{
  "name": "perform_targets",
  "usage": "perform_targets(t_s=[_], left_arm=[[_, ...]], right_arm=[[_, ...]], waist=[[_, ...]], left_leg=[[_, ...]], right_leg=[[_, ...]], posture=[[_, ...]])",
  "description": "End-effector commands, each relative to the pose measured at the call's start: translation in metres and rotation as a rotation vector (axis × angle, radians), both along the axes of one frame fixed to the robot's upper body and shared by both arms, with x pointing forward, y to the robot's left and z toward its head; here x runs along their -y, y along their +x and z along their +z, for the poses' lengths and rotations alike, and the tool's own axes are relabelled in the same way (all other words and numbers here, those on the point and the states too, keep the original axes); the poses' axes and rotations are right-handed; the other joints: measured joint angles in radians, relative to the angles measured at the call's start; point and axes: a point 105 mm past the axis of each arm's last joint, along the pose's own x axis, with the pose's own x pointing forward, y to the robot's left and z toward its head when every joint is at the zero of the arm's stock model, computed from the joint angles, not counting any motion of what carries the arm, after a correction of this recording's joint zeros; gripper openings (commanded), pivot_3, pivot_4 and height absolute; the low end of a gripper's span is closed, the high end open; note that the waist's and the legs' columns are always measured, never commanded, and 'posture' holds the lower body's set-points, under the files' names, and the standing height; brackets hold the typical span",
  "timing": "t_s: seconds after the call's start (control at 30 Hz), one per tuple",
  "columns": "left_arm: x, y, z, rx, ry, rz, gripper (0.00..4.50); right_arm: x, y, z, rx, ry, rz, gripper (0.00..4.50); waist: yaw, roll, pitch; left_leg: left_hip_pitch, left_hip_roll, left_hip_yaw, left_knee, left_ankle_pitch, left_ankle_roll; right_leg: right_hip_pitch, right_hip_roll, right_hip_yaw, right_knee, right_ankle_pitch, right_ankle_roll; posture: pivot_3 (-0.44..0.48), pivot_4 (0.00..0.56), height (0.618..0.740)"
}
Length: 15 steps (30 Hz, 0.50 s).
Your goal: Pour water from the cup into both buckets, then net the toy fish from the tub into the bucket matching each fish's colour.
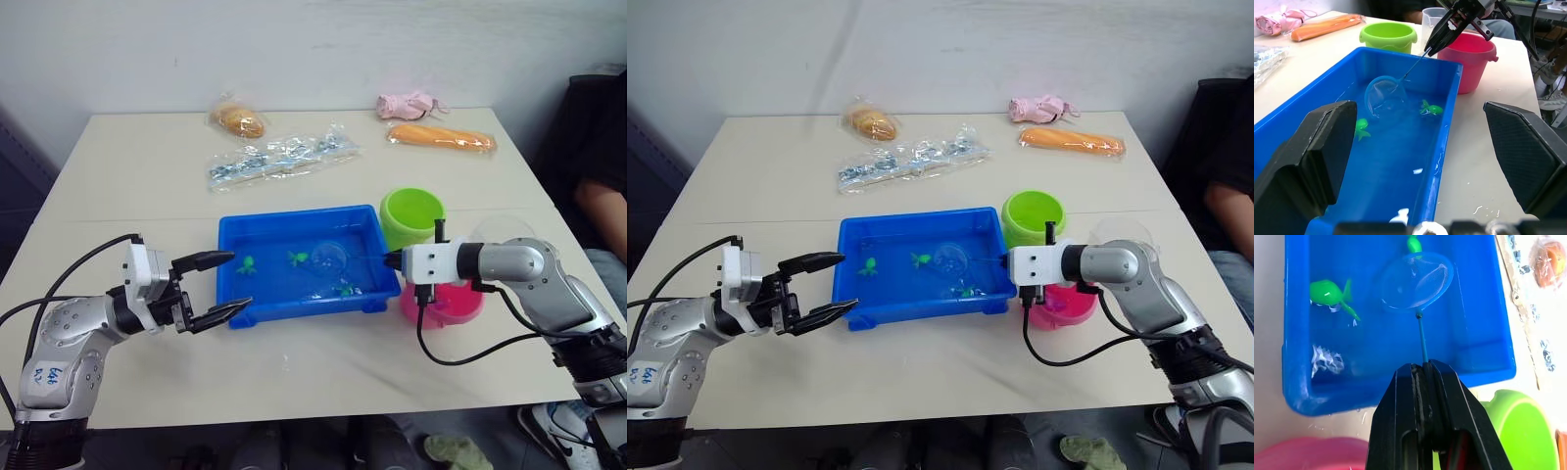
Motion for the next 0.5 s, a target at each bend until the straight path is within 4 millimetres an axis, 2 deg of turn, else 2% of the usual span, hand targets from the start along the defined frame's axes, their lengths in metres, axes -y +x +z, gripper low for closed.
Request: perform_targets(t_s=[0.03,0.23,0.5], left_arm=[[0.004,-0.005,0.011,0.041,-0.008,-0.023,4.47],[0.006,-0.006,0.01,0.031,-0.011,-0.03,4.47],[0.006,-0.007,0.007,0.022,-0.018,-0.036,4.47]], right_arm=[[0.004,0.004,0.01,0.054,-0.055,0.014,0.0],[0.011,-0.017,0.005,-0.104,-0.177,0.106,0.0],[0.005,-0.03,0.009,-0.266,-0.123,0.085,0.0]], waist=[[0.0,0.0,0.0],[-0.002,0.0,0.0],[-0.001,0.0,0.0]], left_leg=[[0.0,0.0,0.0,0.0,0.0,0.0],[0.0,0.0,0.0,0.0,0.0,0.0],[0.0,0.0,0.0,0.0,0.0,0.0]], right_leg=[[0.0,0.0,0.0,0.0,0.0,0.0],[0.0,0.001,0.0,0.0,0.0,0.0],[0.0,0.0,0.0,0.0,0.0,0.0]], posture=[[0.0,0.15,0.74],[0.0,0.15,0.74],[0.0,0.15,0.74]])
